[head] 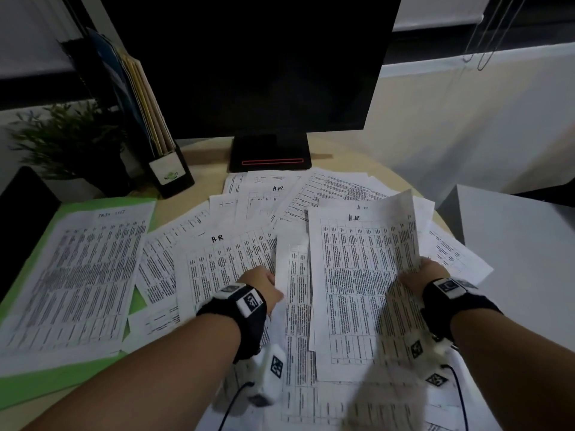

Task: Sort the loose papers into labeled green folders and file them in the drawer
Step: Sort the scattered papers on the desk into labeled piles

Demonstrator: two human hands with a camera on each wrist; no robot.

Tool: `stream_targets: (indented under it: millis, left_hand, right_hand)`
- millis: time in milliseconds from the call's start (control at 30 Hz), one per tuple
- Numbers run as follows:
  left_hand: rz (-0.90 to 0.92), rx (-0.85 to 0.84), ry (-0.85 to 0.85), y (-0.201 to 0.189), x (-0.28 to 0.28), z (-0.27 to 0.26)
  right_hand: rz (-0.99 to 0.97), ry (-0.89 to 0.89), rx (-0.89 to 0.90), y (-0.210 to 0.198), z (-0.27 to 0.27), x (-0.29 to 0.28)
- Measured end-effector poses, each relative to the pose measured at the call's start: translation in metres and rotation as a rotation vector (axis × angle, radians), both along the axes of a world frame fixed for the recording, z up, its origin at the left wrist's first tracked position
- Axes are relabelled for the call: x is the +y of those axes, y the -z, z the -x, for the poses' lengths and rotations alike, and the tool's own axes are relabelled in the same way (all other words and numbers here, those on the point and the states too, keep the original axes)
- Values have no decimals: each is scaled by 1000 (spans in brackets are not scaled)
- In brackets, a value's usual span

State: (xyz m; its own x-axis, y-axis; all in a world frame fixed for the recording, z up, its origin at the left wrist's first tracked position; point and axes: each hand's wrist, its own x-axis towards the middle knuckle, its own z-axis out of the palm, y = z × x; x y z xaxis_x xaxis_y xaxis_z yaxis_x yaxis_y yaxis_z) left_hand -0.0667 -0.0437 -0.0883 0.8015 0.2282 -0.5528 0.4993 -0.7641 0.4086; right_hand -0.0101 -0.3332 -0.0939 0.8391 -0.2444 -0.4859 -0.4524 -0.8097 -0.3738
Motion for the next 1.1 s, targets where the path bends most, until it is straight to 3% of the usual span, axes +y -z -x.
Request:
stream_targets:
  millis: [267,400,433,500,600,700,900,1033,1100]
  left_hand:
    - [228,14,-180,10,18,-6]
    - [626,4,-450,31,38,1]
    - [654,5,-495,32,40,6]
    - [658,-16,-550,12,36,18]
    - [456,-53,-410,-8,33,38]
    - [491,-106,-355,-19,34,53]
    - [304,-211,-202,-9,56,45]
    - [501,-267,-337,-5,74,44]
    - [582,-272,-379,-3,85,47]
  right_hand:
    - [-138,119,56,-17,13,24]
    - [-163,52,88,-13,35,59]
    - [-186,41,86,-12,40,70]
    - [-215,37,77,-7,47,89]
    - [-224,10,66,-6,56,114]
    - [-233,-7,61,-9,59,125]
    - [-176,-17,119,-23,61,130]
    - [-120,-54,103,-26,58,135]
    - [-252,23,45,-26,55,137]
